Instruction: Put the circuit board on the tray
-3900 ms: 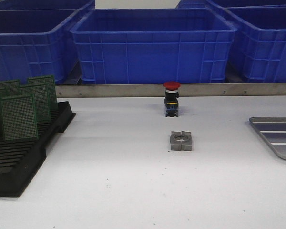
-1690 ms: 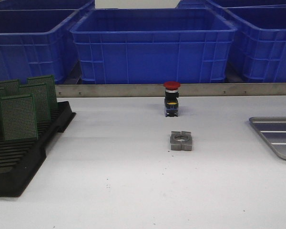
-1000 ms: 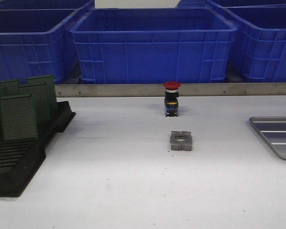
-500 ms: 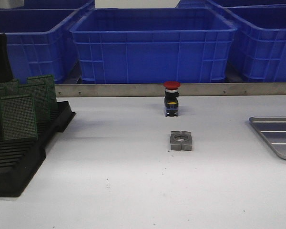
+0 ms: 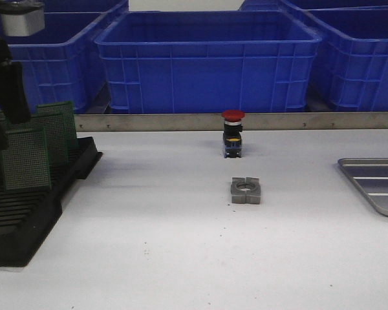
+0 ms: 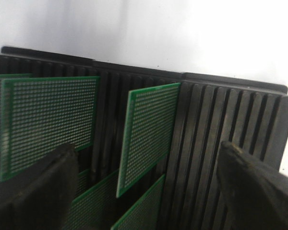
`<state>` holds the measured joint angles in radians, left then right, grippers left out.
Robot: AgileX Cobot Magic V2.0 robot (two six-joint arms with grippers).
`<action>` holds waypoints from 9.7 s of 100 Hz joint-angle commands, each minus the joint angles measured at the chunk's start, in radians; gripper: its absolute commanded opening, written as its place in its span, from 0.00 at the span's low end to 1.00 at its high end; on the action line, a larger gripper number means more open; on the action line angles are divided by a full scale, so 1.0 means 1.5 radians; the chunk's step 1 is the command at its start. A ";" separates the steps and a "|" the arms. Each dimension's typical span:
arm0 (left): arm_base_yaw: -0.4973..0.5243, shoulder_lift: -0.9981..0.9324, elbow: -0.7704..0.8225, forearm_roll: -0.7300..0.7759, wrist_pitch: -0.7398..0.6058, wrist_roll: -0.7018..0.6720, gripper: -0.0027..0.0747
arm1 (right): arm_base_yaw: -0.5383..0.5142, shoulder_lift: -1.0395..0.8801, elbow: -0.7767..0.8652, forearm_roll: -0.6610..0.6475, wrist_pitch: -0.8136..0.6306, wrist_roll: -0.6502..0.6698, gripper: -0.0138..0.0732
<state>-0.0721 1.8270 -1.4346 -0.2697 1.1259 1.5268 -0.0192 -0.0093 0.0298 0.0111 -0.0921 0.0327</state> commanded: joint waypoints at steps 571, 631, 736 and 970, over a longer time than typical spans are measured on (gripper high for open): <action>-0.237 -0.119 -0.059 -0.290 0.087 -0.074 0.73 | 0.031 1.041 -0.857 0.596 0.824 -0.808 0.09; -0.237 -0.119 -0.059 -0.290 0.091 -0.074 0.73 | -0.252 1.213 -0.856 0.595 0.839 -0.525 0.08; -0.237 -0.119 -0.059 -0.290 0.093 -0.074 0.73 | -0.252 1.309 -0.856 0.525 0.804 -0.436 0.26; -0.020 0.046 -0.084 0.047 -0.161 -0.037 0.73 | -0.252 1.307 -0.857 0.521 0.809 -0.436 0.81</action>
<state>-0.1028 1.9307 -1.5273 -0.1840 0.9174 1.4717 -0.3907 1.9977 -1.2268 0.7617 1.0803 -0.6154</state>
